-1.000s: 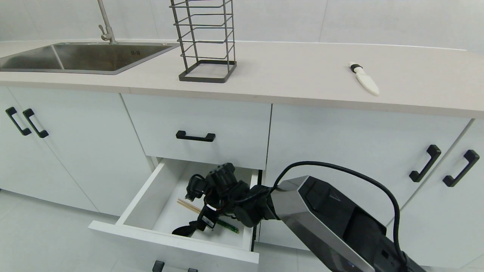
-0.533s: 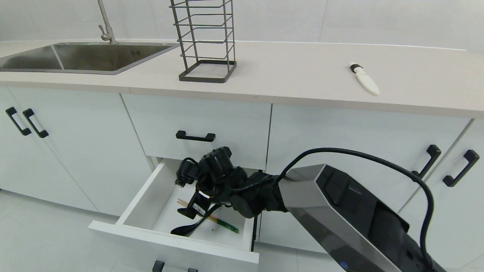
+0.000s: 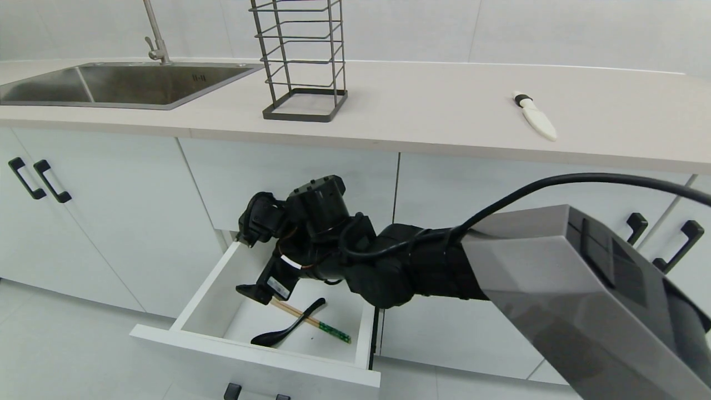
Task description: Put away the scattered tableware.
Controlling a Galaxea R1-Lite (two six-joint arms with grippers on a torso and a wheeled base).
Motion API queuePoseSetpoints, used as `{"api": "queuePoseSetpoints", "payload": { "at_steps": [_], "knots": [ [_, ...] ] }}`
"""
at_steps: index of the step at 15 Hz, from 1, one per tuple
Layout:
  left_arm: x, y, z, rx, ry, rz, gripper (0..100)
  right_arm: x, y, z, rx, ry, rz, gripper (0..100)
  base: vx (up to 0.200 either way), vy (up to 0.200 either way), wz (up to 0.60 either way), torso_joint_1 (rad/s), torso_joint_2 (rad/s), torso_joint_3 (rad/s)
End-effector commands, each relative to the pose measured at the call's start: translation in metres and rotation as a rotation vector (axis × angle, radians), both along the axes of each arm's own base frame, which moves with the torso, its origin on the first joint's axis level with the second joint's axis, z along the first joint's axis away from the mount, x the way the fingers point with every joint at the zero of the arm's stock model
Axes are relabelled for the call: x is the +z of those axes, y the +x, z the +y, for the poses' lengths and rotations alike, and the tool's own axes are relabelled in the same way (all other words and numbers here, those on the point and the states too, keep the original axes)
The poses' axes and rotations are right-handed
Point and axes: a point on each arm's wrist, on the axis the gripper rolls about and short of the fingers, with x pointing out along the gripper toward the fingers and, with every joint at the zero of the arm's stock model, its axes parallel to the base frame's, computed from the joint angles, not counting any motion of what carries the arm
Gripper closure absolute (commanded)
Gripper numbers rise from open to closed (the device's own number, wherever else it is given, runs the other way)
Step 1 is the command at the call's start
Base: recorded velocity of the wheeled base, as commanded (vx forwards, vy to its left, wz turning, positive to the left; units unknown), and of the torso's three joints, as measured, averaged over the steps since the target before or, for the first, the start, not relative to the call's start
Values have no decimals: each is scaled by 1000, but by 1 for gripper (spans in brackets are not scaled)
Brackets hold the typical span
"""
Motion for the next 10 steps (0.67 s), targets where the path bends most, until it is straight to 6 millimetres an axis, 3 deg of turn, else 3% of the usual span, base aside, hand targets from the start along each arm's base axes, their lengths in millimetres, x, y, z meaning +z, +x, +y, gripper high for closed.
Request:
{"api": "queuePoseSetpoints", "payload": {
  "at_steps": [1, 4, 10],
  "knots": [
    [0, 0, 0, 0, 0, 2, 0, 24, -10, -9, 6, 31, -23, 0, 0, 0, 0, 0, 0, 0],
    [0, 0, 0, 0, 0, 2, 0, 38, -21, -22, 9, 39, -28, 0, 0, 0, 0, 0, 0, 0],
    [0, 0, 0, 0, 0, 2, 0, 74, -62, -75, 2, 71, -21, 0, 0, 0, 0, 0, 0, 0]
  ]
}}
